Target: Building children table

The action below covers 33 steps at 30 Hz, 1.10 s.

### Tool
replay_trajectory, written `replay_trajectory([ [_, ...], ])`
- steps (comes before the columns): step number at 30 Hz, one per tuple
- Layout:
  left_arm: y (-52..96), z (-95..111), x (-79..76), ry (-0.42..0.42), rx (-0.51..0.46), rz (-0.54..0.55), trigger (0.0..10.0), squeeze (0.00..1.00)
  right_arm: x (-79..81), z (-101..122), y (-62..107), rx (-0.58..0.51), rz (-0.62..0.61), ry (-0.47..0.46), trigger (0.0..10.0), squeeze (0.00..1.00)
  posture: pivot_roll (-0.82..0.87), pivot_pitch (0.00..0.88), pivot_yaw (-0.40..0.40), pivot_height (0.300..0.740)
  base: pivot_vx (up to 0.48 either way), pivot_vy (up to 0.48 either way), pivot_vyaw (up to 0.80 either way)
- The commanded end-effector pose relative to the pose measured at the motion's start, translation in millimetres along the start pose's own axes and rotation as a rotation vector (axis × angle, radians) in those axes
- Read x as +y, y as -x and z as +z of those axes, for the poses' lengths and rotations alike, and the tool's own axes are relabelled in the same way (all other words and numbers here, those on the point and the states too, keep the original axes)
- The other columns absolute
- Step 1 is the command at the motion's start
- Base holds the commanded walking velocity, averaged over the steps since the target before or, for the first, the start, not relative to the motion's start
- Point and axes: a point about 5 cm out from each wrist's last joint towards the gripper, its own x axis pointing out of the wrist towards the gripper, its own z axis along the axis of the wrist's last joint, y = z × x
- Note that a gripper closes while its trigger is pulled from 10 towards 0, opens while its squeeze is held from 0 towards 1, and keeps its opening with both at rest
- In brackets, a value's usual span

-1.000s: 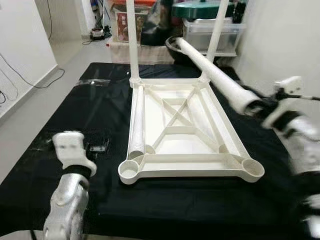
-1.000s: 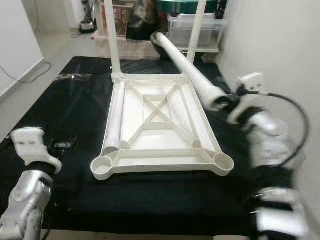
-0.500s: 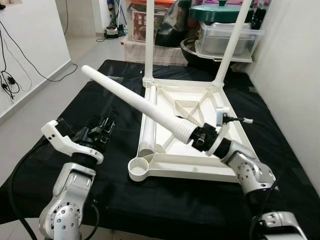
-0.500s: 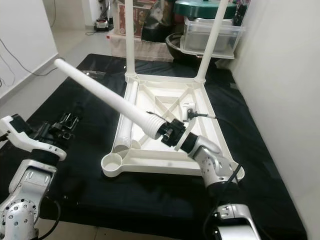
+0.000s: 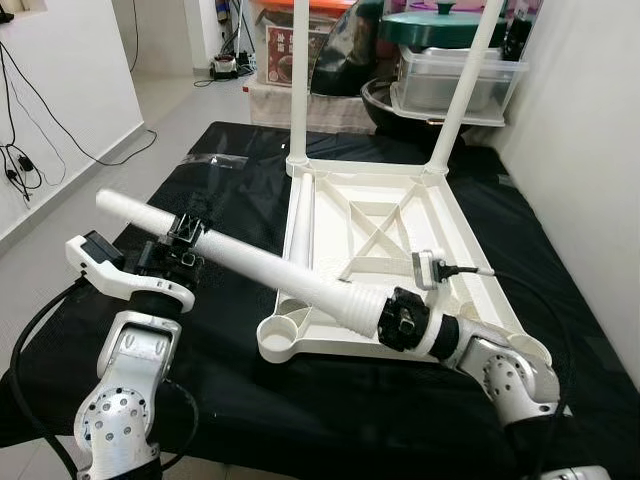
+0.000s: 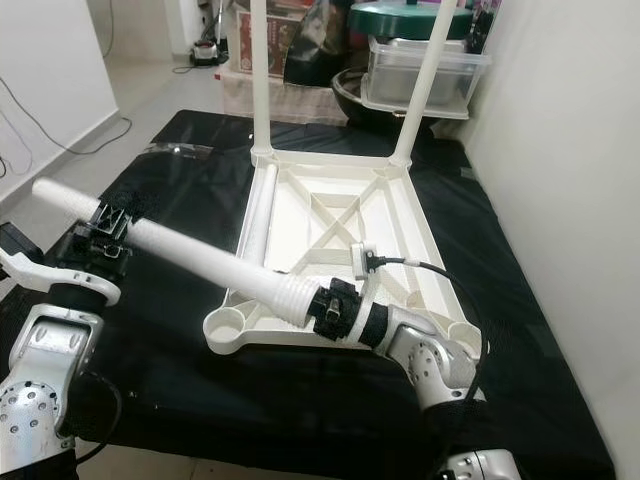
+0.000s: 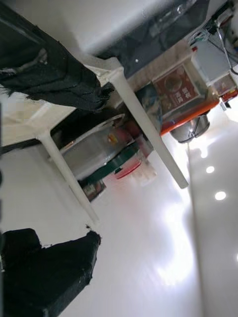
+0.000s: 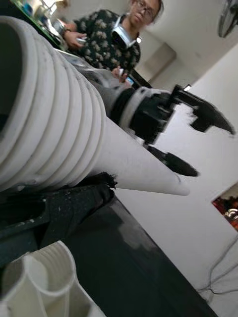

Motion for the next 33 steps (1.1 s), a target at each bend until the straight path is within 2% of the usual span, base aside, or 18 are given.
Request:
replay_trajectory([
  [1, -1.5, -5.8, 6.7, 0.045, 0.033, 0.039, 10.0, 0.0, 14.0, 10.2, -10.9, -0.048, 0.14, 0.024, 0.0, 0.0, 0.06, 0.0, -0.088, 0.74, 0.0, 0.0, 0.0],
  [5, -3.2, -5.8, -3.5, 0.066, 0.044, -0.009, 10.0, 0.0, 5.0, 19.3, -10.7, -0.096, 0.063, 0.043, 0.0, 0.0, 0.06, 0.0, -0.089, 0.74, 0.0, 0.0, 0.0],
  [6, -2.6, -7.7, -8.7, 0.074, 0.056, -0.033, 10.0, 0.0, -5.4, 26.5, -11.2, -0.137, -0.031, 0.068, 0.0, 0.0, 0.06, 0.0, -0.093, 0.74, 0.0, 0.0, 0.0],
  [7, -2.6, -7.7, -8.7, 0.074, 0.056, -0.033, 10.0, 0.0, -5.4, 26.5, -11.2, -0.137, -0.031, 0.068, 0.0, 0.0, 0.06, 0.0, -0.093, 0.74, 0.0, 0.0, 0.0],
  [8, -1.2, -10.6, -11.8, 0.077, 0.066, -0.046, 10.0, 0.0, -15.8, 32.9, -11.5, -0.173, -0.118, 0.091, 0.0, 0.0, 0.06, 0.0, -0.094, 0.74, 0.0, 0.0, 0.0],
  [9, -1.2, -10.6, -11.8, 0.077, 0.066, -0.046, 10.0, 0.0, -15.8, 32.9, -11.5, -0.173, -0.118, 0.091, 0.0, 0.0, 0.06, 0.0, -0.094, 0.74, 0.0, 0.0, 0.0],
  [10, 0.2, -13.1, -12.5, 0.086, 0.076, -0.048, 10.0, 0.0, -22.0, 37.5, -11.8, -0.203, -0.172, 0.102, 0.0, 0.0, 0.07, 0.0, -0.096, 0.74, 0.0, 0.0, 0.0],
  [13, 1.7, -15.2, -12.2, 0.091, 0.082, -0.047, 10.0, 0.0, -23.5, 41.2, -13.5, -0.229, -0.188, 0.097, 0.0, 0.0, 0.07, 0.0, -0.1, 0.74, 0.0, 0.0, 0.0],
  [16, 3.6, -16.5, -8.5, 0.09, 0.088, -0.026, 10.0, 0.0, -16.7, 41.6, -15.9, -0.233, -0.124, 0.067, 0.0, 0.0, 0.07, 0.0, -0.102, 0.74, 0.0, 0.0, 0.0],
  [18, 3.6, -16.5, -8.5, 0.09, 0.088, -0.026, 10.0, 0.0, -16.7, 41.6, -15.9, -0.233, -0.124, 0.067, 0.0, 0.0, 0.07, 0.0, -0.102, 0.74, 0.0, 0.0, 0.0],
  [19, 4.3, -16.0, -5.6, 0.084, 0.088, -0.011, 10.0, 0.0, -10.1, 38.6, -16.5, -0.214, -0.064, 0.051, 0.0, 0.0, 0.07, 0.0, -0.102, 0.74, 0.0, 0.0, 0.0],
  [21, 4.3, -16.0, -5.6, 0.084, 0.088, -0.011, 10.0, 0.0, -10.1, 38.6, -16.5, -0.214, -0.064, 0.051, 0.0, 0.0, 0.07, 0.0, -0.102, 0.74, 0.0, 0.0, 0.0],
  [22, 4.4, -14.3, -2.6, 0.08, 0.084, 0.002, 10.0, 0.0, -1.8, 32.8, -15.6, -0.173, 0.009, 0.039, 0.0, 0.0, 0.07, 0.0, -0.102, 0.74, 0.0, 0.0, 0.0],
  [23, 4.4, -14.3, -2.6, 0.08, 0.084, 0.002, 10.0, 0.0, -1.8, 32.8, -15.6, -0.173, 0.009, 0.039, 0.0, 0.0, 0.07, 0.0, -0.102, 0.74, 0.0, 0.0, 0.0],
  [24, 4.0, -9.8, 2.6, 0.067, 0.074, 0.018, 10.0, 0.0, 5.8, 28.4, -12.4, -0.155, 0.078, 0.002, 0.0, 0.0, 0.08, 0.0, -0.101, 0.74, 0.0, 0.0, 0.0],
  [29, 3.4, -3.0, 10.0, 0.062, 0.062, 0.043, 10.0, 0.0, 13.7, 25.9, -8.3, -0.153, 0.154, -0.056, 0.0, 0.0, 0.07, 0.0, -0.099, 0.74, 0.0, 0.0, 0.0],
  [33, 3.2, -4.8, 11.7, 0.07, 0.062, 0.055, 10.0, 0.0, 20.3, 12.2, -7.0, -0.068, 0.204, -0.051, 0.0, 0.0, 0.06, 0.0, -0.092, 0.74, 0.0, 0.0, 0.0],
])
